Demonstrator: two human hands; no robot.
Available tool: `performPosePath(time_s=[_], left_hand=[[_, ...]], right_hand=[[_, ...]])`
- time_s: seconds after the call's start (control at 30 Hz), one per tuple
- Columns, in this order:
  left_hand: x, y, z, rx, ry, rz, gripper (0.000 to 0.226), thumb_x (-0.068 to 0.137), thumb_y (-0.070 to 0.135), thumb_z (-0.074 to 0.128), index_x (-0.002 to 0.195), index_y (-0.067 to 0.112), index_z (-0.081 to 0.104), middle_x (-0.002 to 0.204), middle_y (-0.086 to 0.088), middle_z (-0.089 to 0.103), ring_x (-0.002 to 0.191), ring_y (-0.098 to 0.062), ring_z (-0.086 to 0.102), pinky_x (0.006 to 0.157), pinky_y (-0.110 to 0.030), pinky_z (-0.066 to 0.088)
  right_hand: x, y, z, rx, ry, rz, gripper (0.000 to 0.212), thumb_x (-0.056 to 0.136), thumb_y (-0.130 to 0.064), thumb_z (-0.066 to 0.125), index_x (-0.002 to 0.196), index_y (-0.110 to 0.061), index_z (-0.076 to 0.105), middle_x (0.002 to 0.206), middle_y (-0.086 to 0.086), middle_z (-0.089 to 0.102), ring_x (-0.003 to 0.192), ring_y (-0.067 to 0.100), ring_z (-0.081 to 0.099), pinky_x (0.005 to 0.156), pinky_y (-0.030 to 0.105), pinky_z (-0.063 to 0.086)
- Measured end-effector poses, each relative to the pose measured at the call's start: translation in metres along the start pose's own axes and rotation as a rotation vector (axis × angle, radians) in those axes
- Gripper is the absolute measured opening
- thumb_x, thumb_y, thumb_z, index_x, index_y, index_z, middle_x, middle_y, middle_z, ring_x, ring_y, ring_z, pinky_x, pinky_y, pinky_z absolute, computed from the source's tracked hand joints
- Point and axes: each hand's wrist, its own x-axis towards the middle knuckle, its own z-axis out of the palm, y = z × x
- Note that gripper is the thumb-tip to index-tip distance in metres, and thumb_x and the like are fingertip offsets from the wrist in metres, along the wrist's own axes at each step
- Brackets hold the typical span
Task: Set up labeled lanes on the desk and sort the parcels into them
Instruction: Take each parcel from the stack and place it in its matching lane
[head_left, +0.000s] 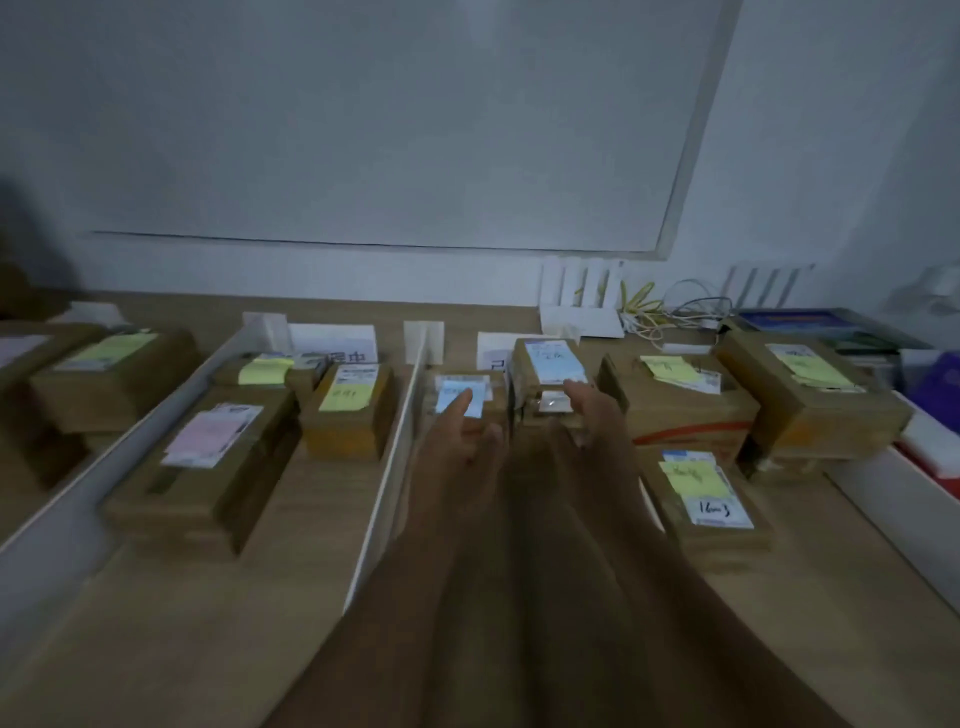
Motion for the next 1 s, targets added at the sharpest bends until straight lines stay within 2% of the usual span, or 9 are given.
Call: performPosePath(time_s=[0.1, 0.17, 0.27, 0.37, 0.53, 0.63, 0.73, 0.93, 1.0], left_hand=[[-0.066, 0.003, -0.034, -0.106, 0.073, 0.025, 0.044, 0.093, 0.04, 0.052, 0.135, 0.028, 0.044, 0.129, 0.009, 0.053, 0.116, -0.01, 0.051, 0.098, -0.033, 0.044], [-0.111, 0.001, -0.058, -0.117, 0.131, 0.019, 0.047, 0.093, 0.035, 0.051, 0.139, 0.03, 0.04, 0.133, 0.008, 0.05, 0.121, -0.012, 0.048, 0.101, -0.034, 0.042], [-0.168, -0.019, -0.089, -0.103, 0.223, 0.002, 0.051, 0.093, 0.033, 0.053, 0.142, 0.027, 0.039, 0.142, 0.003, 0.045, 0.131, -0.014, 0.041, 0.107, -0.035, 0.038], [-0.22, -0.038, -0.121, -0.094, 0.319, -0.051, 0.051, 0.092, 0.033, 0.054, 0.141, 0.025, 0.041, 0.143, 0.0, 0.046, 0.131, -0.012, 0.041, 0.107, -0.039, 0.039], [-0.294, -0.06, -0.183, -0.011, 0.489, -0.132, 0.049, 0.093, 0.031, 0.055, 0.139, 0.021, 0.044, 0.142, -0.001, 0.046, 0.127, -0.015, 0.046, 0.107, -0.039, 0.04], [-0.326, -0.076, -0.218, 0.086, 0.576, -0.174, 0.047, 0.093, 0.033, 0.053, 0.138, 0.021, 0.045, 0.142, 0.001, 0.047, 0.129, -0.015, 0.044, 0.107, -0.04, 0.039], [-0.347, -0.094, -0.25, 0.095, 0.656, -0.217, 0.047, 0.093, 0.035, 0.053, 0.138, 0.021, 0.046, 0.142, 0.002, 0.046, 0.13, -0.014, 0.043, 0.107, -0.04, 0.038], [-0.371, -0.142, -0.32, 0.047, 0.77, -0.298, 0.046, 0.092, 0.039, 0.052, 0.136, 0.025, 0.047, 0.142, 0.002, 0.045, 0.131, -0.014, 0.041, 0.107, -0.043, 0.038], [-0.377, -0.16, -0.351, 0.06, 0.802, -0.317, 0.047, 0.092, 0.038, 0.052, 0.137, 0.025, 0.046, 0.143, 0.002, 0.045, 0.131, -0.014, 0.042, 0.107, -0.043, 0.039]], right_hand=[[-0.052, -0.037, -0.023, 0.011, -0.063, -0.047, 0.022, 0.092, -0.022, 0.059, 0.112, -0.013, 0.06, 0.107, -0.007, 0.053, 0.104, 0.01, 0.05, 0.09, 0.023, 0.037], [-0.087, -0.056, -0.031, 0.008, -0.1, -0.051, 0.025, 0.092, -0.02, 0.056, 0.116, -0.011, 0.061, 0.109, -0.003, 0.058, 0.104, 0.013, 0.052, 0.089, 0.025, 0.037], [-0.14, -0.075, -0.029, -0.003, -0.16, -0.099, 0.032, 0.093, -0.021, 0.054, 0.123, -0.013, 0.06, 0.123, 0.006, 0.059, 0.113, 0.021, 0.053, 0.092, 0.028, 0.037], [-0.185, -0.096, -0.022, 0.049, -0.211, -0.158, 0.031, 0.091, -0.016, 0.057, 0.12, -0.009, 0.062, 0.119, 0.011, 0.06, 0.109, 0.025, 0.056, 0.087, 0.026, 0.037], [-0.247, -0.144, 0.006, 0.218, -0.388, -0.116, 0.032, 0.092, -0.018, 0.056, 0.123, -0.014, 0.061, 0.123, 0.005, 0.06, 0.102, 0.013, 0.054, 0.085, 0.02, 0.034], [-0.276, -0.178, 0.025, 0.274, -0.51, -0.15, 0.032, 0.094, -0.023, 0.055, 0.125, -0.021, 0.058, 0.126, -0.001, 0.057, 0.103, 0.009, 0.051, 0.086, 0.025, 0.039], [-0.294, -0.215, 0.044, 0.295, -0.597, -0.221, 0.03, 0.095, -0.027, 0.054, 0.124, -0.026, 0.057, 0.127, -0.004, 0.053, 0.104, 0.008, 0.05, 0.083, 0.024, 0.038], [-0.319, -0.287, 0.097, 0.283, -0.685, -0.324, 0.032, 0.096, -0.026, 0.052, 0.128, -0.023, 0.055, 0.131, -0.002, 0.048, 0.104, 0.003, 0.044, 0.086, 0.023, 0.039], [-0.33, -0.314, 0.123, 0.31, -0.716, -0.309, 0.033, 0.096, -0.026, 0.052, 0.129, -0.023, 0.053, 0.13, -0.001, 0.049, 0.108, 0.008, 0.05, 0.09, 0.027, 0.047]])
